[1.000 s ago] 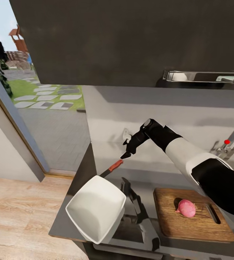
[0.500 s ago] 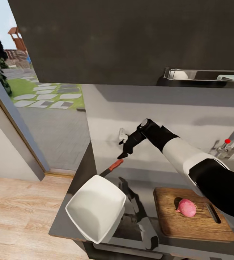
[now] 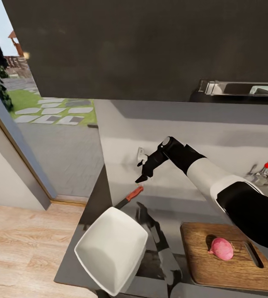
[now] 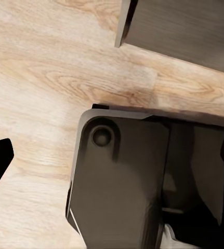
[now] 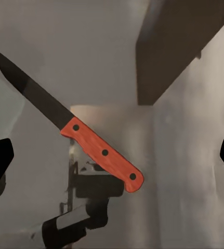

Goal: In the kitchen, take the Vidalia onion out of the sink, dice it on the chopping board with the paring knife, put the diced onion into the bowl on the countertop, then place both the paring knife and the chopping board into the sink.

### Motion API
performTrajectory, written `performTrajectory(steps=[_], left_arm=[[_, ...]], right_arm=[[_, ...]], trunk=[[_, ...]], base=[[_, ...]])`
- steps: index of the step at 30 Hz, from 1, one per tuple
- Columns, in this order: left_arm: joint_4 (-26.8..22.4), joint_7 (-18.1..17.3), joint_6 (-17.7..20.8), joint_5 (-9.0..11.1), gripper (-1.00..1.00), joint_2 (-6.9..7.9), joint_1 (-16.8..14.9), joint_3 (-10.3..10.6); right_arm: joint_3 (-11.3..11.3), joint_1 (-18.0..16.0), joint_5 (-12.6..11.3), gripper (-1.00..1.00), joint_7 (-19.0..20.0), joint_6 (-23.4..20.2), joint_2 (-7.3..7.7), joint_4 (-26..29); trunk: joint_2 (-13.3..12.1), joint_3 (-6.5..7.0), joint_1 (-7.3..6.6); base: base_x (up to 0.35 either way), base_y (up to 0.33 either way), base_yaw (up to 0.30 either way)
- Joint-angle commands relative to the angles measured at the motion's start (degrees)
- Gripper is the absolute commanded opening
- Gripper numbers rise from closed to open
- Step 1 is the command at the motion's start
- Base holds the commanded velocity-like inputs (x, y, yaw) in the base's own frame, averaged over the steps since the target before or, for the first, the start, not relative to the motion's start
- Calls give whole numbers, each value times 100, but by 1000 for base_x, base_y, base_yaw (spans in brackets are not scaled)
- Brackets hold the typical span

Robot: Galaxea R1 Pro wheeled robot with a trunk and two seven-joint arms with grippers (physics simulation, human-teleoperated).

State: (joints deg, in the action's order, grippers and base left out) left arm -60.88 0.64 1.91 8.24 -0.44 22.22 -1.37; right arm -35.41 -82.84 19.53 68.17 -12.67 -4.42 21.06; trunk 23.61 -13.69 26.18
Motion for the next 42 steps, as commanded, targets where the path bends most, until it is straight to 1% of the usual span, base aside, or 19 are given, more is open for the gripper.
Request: performTrajectory(steps=[1, 15, 31, 32, 36, 40, 42], left_arm=[[-9, 7, 20, 55, 100, -2, 2, -3], [-3, 7, 24, 55, 100, 0, 1, 1], [31, 27, 64, 61, 100, 26, 2, 93], [38, 29, 74, 61, 100, 26, 2, 142], [41, 29, 81, 63, 100, 26, 2, 173], [48, 30, 81, 63, 100, 26, 2, 187], [58, 32, 81, 63, 100, 26, 2, 226]], right_arm=[[-1, -5, 8, 100, 19, -60, -6, 3], [-1, -5, 7, 100, 21, -60, 14, -5], [-6, -5, 12, 100, 36, -63, 29, -7], [-8, -5, 12, 100, 46, -63, 29, -9], [-10, -5, 16, 100, 247, -61, 34, -10], [-10, -5, 16, 100, 299, -60, 37, -13], [-10, -5, 16, 100, 306, -60, 37, -13]], trunk=[[12, -18, 4], [12, -144, 4], [12, -293, 4], [12, -302, 4], [12, -340, 4], [12, -377, 4], [12, -395, 4]], base=[[40, 15, 0], [6, 2, 0], [0, 0, -36], [0, 0, -80], [0, 0, -95], [0, 0, -106], [0, 0, -108]])
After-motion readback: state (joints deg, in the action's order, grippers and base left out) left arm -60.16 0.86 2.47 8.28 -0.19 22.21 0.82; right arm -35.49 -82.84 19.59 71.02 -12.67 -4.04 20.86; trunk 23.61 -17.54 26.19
